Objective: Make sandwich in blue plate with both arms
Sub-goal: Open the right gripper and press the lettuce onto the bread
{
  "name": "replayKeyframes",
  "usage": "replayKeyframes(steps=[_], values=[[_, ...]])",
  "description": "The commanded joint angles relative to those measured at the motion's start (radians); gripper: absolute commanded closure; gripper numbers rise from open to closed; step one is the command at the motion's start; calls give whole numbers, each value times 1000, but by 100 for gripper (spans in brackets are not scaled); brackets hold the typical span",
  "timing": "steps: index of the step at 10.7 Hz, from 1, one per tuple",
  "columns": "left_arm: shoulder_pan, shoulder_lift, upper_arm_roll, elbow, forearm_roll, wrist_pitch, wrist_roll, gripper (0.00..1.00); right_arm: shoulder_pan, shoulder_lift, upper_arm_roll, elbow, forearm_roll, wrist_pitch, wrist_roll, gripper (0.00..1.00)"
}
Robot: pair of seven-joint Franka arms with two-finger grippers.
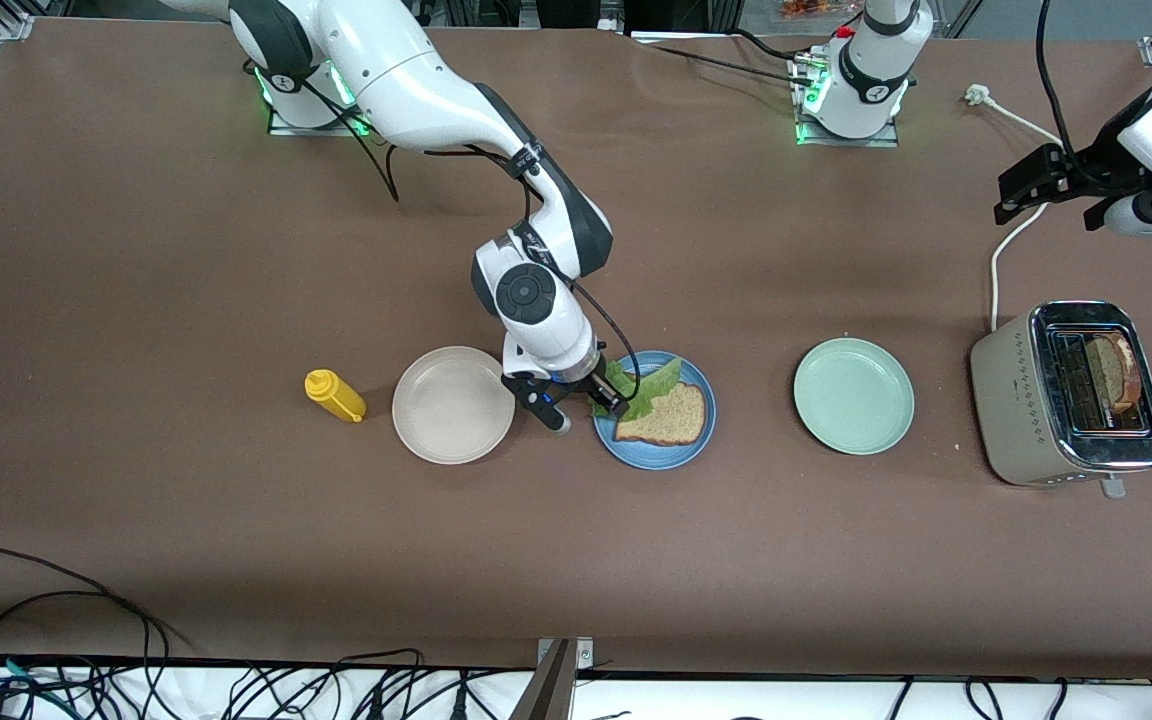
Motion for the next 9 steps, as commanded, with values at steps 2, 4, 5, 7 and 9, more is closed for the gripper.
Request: replayKeyframes(steps=[2, 4, 5, 7, 9], values=[[0, -11, 0, -9, 5, -5, -7, 0, -12, -74, -44, 40, 24, -232, -121, 0], [0, -11, 0, -9, 5, -5, -7, 0, -19, -70, -58, 40, 24, -229, -157, 0], [0, -11, 0, -9, 5, -5, -7, 0, -19, -70, -58, 40, 24, -232, -158, 0], [0, -11, 0, -9, 5, -5, -7, 0, -13, -74, -52, 39, 18, -221, -198, 0], [0, -11, 0, -9, 5, -5, -7, 0, -48, -114, -51, -11, 19, -221, -404, 0]])
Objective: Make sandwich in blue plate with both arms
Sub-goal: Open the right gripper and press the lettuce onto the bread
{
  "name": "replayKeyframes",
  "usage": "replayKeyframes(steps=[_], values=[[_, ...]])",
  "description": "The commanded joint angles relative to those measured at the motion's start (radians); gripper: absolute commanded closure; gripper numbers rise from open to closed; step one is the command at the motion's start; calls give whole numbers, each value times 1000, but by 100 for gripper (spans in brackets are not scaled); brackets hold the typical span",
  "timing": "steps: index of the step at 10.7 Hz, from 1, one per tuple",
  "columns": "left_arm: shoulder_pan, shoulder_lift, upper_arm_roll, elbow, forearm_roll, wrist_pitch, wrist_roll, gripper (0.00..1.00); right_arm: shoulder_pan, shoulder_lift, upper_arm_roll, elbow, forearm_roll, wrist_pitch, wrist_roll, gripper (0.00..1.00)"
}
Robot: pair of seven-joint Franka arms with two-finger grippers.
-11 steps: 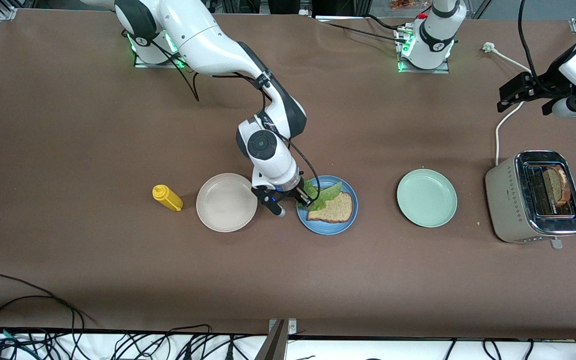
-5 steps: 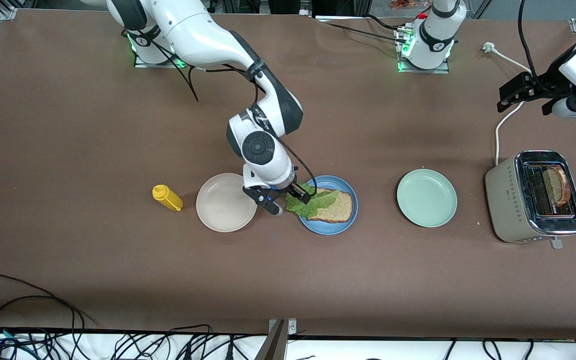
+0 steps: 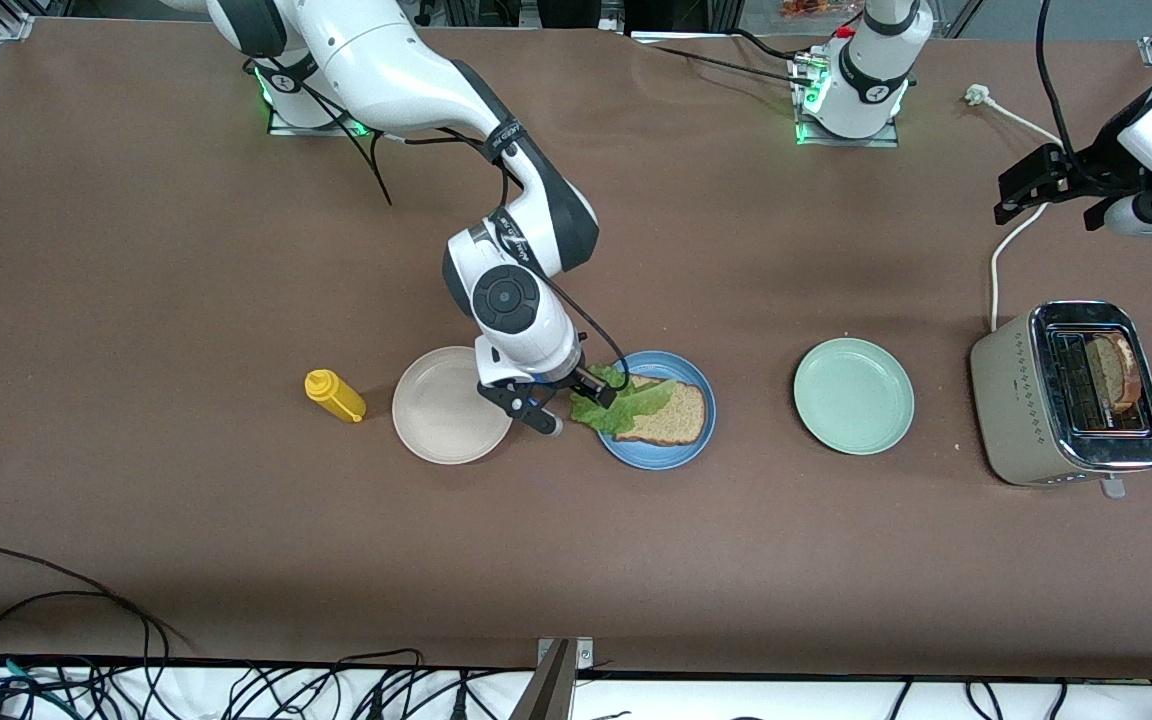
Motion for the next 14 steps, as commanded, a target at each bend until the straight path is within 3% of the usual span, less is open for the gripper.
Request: replayKeyframes(steps=[1, 3, 6, 14], values=[[0, -11, 0, -8, 5, -5, -7, 0, -47, -65, -1, -65, 19, -15, -221, 0], [0, -11, 0, -8, 5, -5, -7, 0, -42, -70, -1, -78, 13, -5, -221, 0], [0, -11, 0, -9, 5, -5, -7, 0, 24, -6, -3, -92, 13, 130, -188, 0], [9, -11, 0, -9, 5, -5, -7, 0, -5, -54, -3, -107, -5, 106, -204, 0]])
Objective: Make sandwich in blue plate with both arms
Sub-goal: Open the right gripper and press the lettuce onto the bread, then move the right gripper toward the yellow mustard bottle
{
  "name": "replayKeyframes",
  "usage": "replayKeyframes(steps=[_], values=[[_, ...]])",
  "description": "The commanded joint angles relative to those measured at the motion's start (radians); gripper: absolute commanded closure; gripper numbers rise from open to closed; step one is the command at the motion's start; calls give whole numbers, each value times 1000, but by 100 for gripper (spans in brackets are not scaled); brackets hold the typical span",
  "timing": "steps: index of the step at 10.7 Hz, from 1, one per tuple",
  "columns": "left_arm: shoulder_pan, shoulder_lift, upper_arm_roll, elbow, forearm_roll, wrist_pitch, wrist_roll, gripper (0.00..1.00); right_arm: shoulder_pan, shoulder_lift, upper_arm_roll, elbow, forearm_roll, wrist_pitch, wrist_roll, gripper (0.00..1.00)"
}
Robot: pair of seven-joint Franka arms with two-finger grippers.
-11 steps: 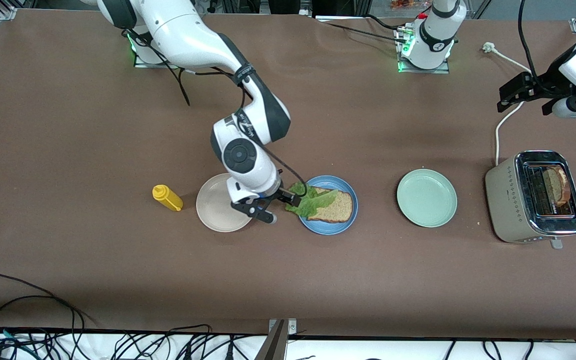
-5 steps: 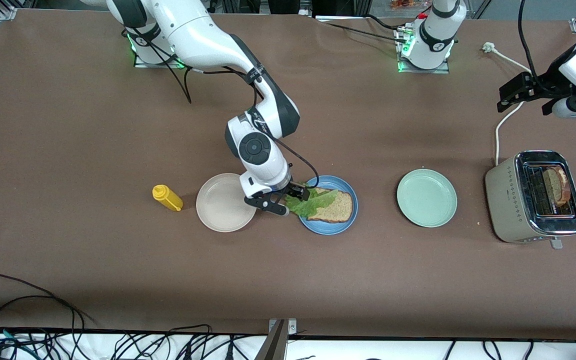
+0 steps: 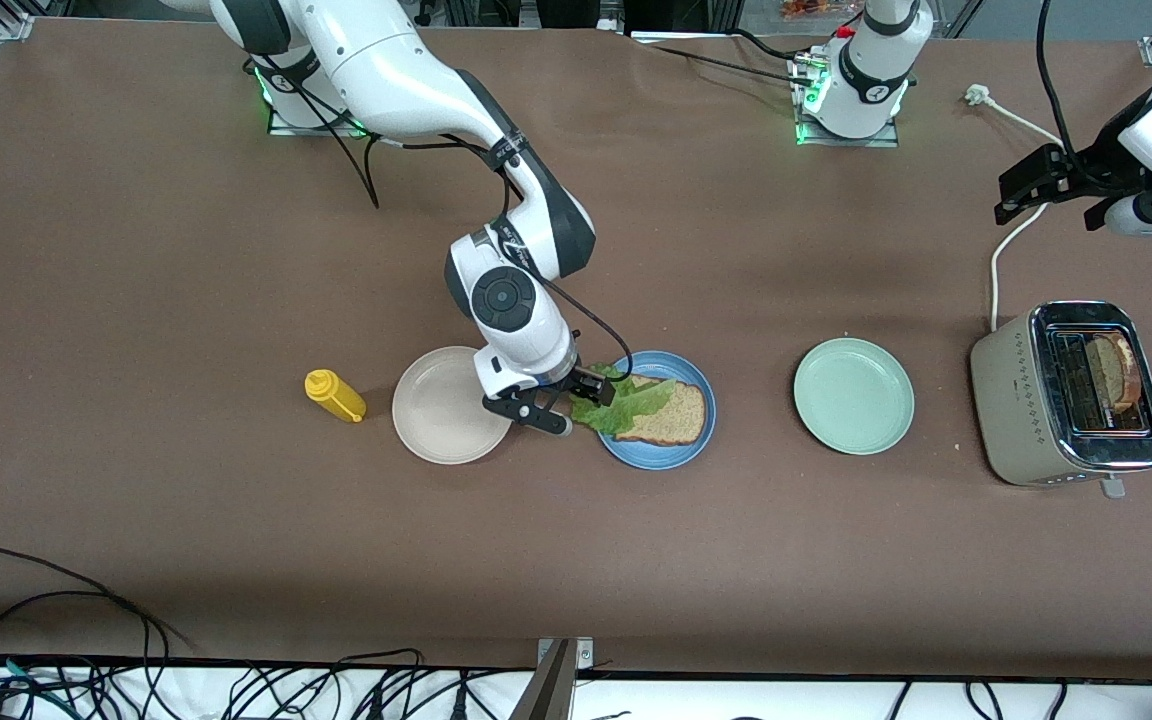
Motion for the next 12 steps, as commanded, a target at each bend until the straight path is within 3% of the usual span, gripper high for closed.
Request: replayKeyframes(steps=[1, 6, 9, 12], values=[[17, -11, -1, -9, 5, -5, -5, 0, -30, -66, 2, -22, -7, -40, -34, 0], [18, -11, -2, -9, 5, -5, -5, 0, -138, -194, 3, -42, -19, -247, -396, 0], [18, -11, -2, -9, 5, -5, -5, 0, -162, -236, -4, -41, -110, -332, -528, 0], [18, -11, -2, -9, 5, -5, -5, 0, -233, -306, -1, -85, -122, -418, -746, 0]])
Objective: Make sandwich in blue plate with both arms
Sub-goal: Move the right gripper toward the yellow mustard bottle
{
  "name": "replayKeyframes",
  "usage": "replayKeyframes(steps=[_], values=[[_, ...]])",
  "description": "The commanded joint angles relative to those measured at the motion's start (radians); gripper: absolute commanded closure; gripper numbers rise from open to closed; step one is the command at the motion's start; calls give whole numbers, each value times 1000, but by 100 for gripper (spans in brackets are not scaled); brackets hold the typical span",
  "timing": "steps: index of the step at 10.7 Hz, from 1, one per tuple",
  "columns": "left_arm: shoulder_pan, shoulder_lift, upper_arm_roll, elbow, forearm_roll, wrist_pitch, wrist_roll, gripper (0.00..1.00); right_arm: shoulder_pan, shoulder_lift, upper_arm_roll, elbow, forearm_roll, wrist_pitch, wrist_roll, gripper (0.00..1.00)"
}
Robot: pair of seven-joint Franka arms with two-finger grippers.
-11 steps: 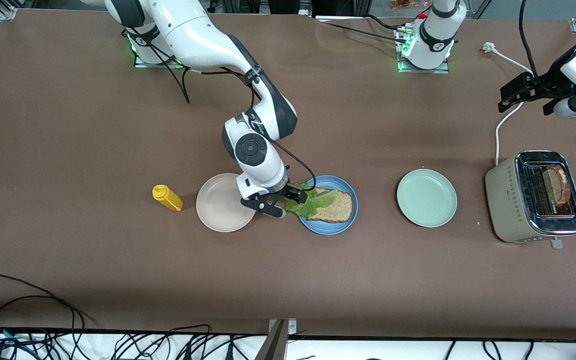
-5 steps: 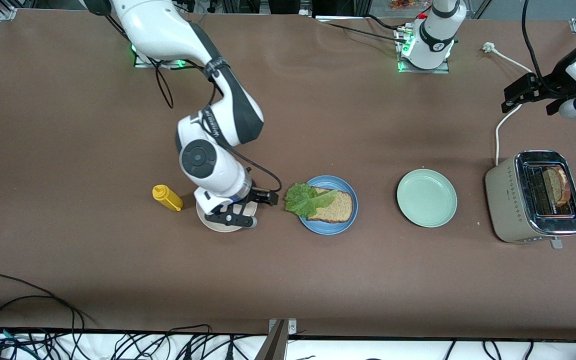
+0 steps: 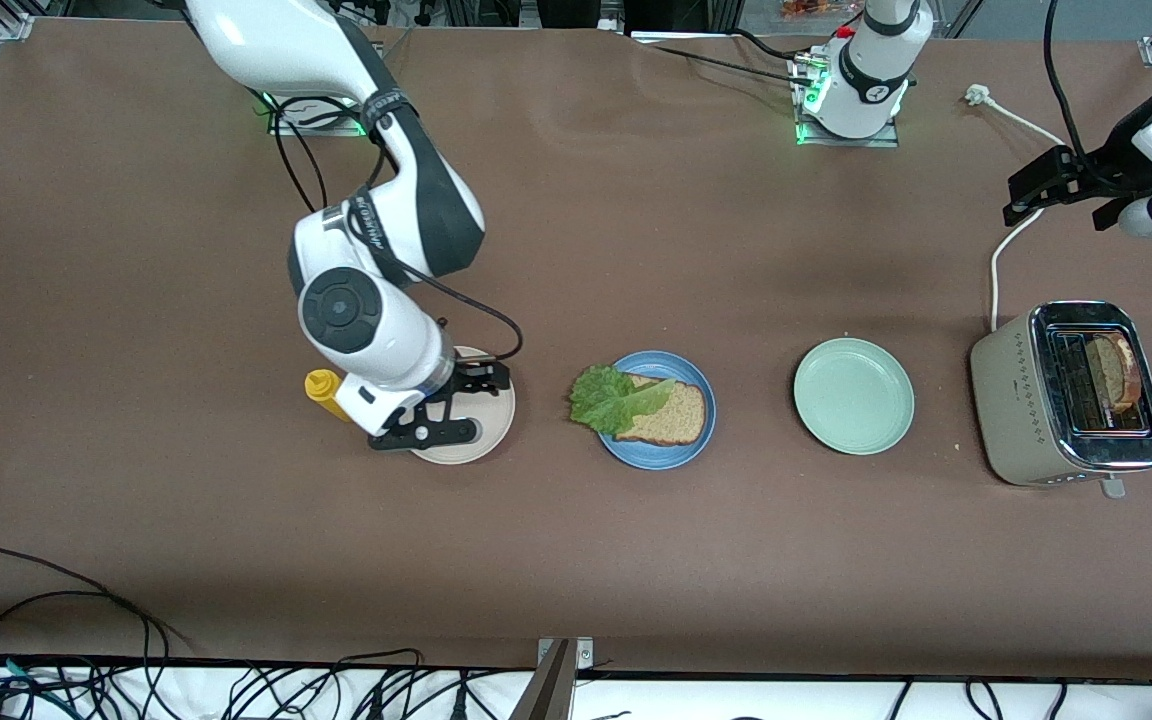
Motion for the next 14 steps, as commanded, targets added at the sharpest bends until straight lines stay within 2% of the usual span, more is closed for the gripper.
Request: replayKeyframes(steps=[1, 6, 9, 12, 14], values=[[6, -11, -5, -9, 5, -5, -5, 0, -64, -129, 12, -136, -24, -61, -255, 0], [7, -11, -5, -7, 3, -5, -5, 0, -117, -359, 16, -401, -65, -61, -660, 0], [6, -11, -5, -7, 5, -5, -5, 0, -202, -444, 17, -489, -64, -60, -1004, 0], [7, -11, -5, -7, 3, -5, -5, 0, -329, -452, 17, -492, -30, -86, -1444, 0], [7, -11, -5, -7, 3, -5, -5, 0, -394, -440, 17, -491, 42, -93, -1605, 0]])
